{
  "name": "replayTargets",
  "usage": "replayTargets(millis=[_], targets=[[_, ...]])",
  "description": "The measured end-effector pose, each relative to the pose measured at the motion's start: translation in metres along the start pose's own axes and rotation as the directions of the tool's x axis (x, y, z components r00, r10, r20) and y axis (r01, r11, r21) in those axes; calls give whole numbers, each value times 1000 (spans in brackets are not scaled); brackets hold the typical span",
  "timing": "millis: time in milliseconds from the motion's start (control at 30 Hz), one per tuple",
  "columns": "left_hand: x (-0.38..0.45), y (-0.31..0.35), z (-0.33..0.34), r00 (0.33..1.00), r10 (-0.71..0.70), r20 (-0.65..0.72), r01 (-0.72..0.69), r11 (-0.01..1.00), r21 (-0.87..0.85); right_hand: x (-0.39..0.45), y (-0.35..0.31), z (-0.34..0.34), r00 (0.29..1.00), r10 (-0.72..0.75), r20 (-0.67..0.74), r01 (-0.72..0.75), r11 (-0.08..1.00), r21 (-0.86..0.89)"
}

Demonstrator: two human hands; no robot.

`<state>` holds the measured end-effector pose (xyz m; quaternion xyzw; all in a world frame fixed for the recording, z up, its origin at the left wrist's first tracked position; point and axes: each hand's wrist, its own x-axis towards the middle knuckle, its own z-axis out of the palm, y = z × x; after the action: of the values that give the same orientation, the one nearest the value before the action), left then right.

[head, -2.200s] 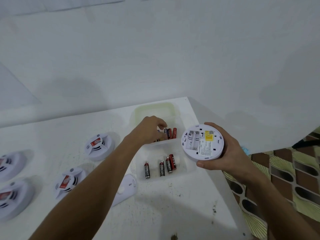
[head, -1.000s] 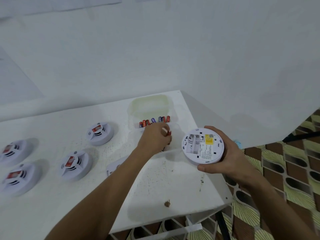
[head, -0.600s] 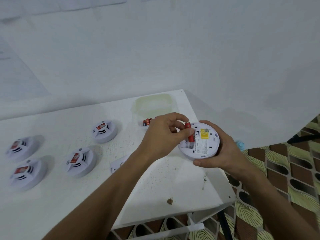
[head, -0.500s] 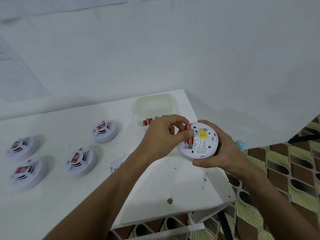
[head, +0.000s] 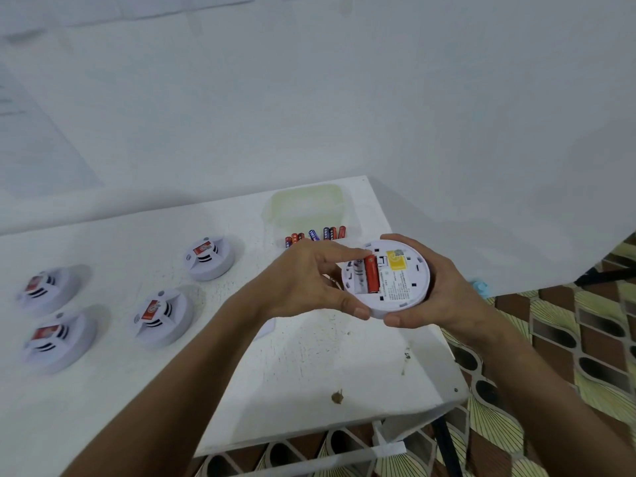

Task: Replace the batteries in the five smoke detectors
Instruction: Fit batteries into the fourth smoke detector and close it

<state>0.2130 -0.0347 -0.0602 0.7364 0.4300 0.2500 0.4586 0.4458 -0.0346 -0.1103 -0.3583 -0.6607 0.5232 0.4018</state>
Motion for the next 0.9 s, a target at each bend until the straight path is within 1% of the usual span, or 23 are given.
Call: replayTargets(millis=[167, 267, 400, 467, 533, 567, 600, 633, 667, 700, 733, 767, 833, 900], targets=[[1, -6, 1, 1000, 4, 4, -4, 996, 90, 1, 1, 0, 1000, 10, -7, -10, 999, 39], [2, -8, 2, 1000, 12, 7, -13, 998, 55, -1, 4, 0, 1000, 16, 2, -16, 998, 56], [2, -7, 7, 999, 53, -11, -52, 996, 78, -2, 4, -1, 1000, 12, -8, -11, 997, 75], [3, -7, 10, 999, 52, -8, -52, 997, 55, -2, 0, -3, 1000, -5, -18, 6, 999, 53], [3, -6, 8, 999, 40, -6, -39, 997, 73, 0, -2, -5, 999, -13, -29, 14, 1000, 15], [3, -6, 6, 1000, 19, -12, -19, 999, 36, 0, -1, -6, 999, -16, -33, 16, 1000, 3], [4, -6, 3, 999, -18, -40, 17, 999, -38, -1, 0, -7, 999, -16, -36, 16, 1000, -4], [6, -9, -1, 993, -65, -96, 54, 993, -108, -2, 1, -9, 999, -11, -40, 10, 1000, -12], [9, -15, -4, 977, -116, -177, 92, 986, -140, -3, 2, -12, 999, -2, -46, 2, 1000, -13], [14, -22, -7, 954, -158, -256, 133, 985, -111, -5, 3, -14, 998, 9, -59, -9, 1000, -1], [18, -31, -9, 933, -186, -309, 188, 982, -24, -7, 4, -16, 997, 21, -70, -20, 1000, 19], [23, -38, -9, 924, -202, -323, 248, 963, 106, -10, 4, -18, 997, 27, -74, -25, 999, 31], [32, -46, -6, 929, -241, -281, 333, 875, 351, -14, 6, -20, 997, 29, -66, -27, 999, 28], [43, -51, -2, 925, -284, -254, 373, 807, 457, -17, 8, -20, 997, 46, -67, -44, 999, 23]])
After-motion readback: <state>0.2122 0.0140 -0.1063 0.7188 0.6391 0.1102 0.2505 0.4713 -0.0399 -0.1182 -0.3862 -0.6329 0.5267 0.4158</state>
